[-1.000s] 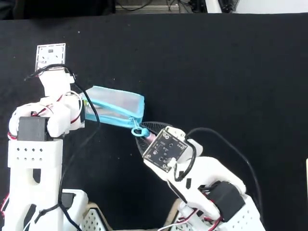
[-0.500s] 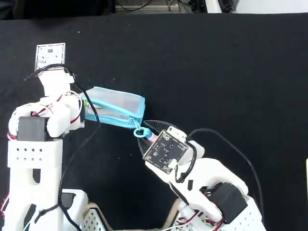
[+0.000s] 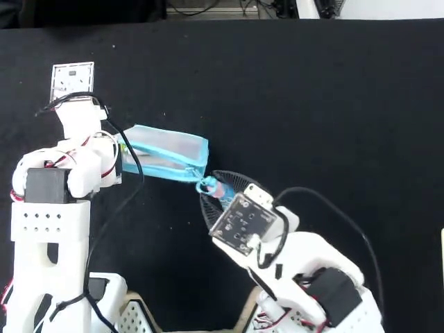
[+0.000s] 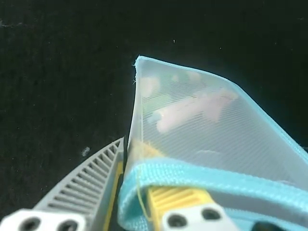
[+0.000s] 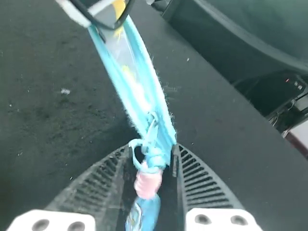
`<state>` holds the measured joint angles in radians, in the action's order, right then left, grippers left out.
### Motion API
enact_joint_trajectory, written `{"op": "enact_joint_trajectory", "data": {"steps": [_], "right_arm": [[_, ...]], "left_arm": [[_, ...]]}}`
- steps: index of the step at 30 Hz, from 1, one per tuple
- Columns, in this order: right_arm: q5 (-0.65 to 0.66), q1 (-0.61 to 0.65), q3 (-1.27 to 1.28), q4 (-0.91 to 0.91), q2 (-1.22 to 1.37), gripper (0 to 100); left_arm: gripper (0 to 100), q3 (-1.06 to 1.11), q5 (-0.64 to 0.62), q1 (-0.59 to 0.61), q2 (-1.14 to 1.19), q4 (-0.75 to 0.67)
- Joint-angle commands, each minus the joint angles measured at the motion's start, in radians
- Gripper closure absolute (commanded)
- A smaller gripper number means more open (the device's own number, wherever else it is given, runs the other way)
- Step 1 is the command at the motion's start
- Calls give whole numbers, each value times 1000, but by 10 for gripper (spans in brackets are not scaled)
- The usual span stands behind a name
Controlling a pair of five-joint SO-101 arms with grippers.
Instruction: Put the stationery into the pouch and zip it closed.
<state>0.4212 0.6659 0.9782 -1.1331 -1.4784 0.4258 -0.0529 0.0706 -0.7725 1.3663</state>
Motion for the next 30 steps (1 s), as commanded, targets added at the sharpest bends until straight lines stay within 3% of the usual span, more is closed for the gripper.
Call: {"op": "enact_joint_trajectory", "data": {"steps": [1,14,18,22,27,30], "right_arm": [[6,9,28,51,1,873],[6,11,33,-15,1,869],[-23,11,71,-26,1,802],[-137,9,177,97,1,783],[-212,6,282,315,1,783],[-221,3,275,347,-1,784]], "left_arm": [[970,-73,9,5,-3,0],[970,-73,9,5,-3,0],[970,-71,11,7,-3,0],[970,-71,11,7,-3,0],[970,-71,11,7,-3,2],[970,-71,11,13,-3,2]]}}
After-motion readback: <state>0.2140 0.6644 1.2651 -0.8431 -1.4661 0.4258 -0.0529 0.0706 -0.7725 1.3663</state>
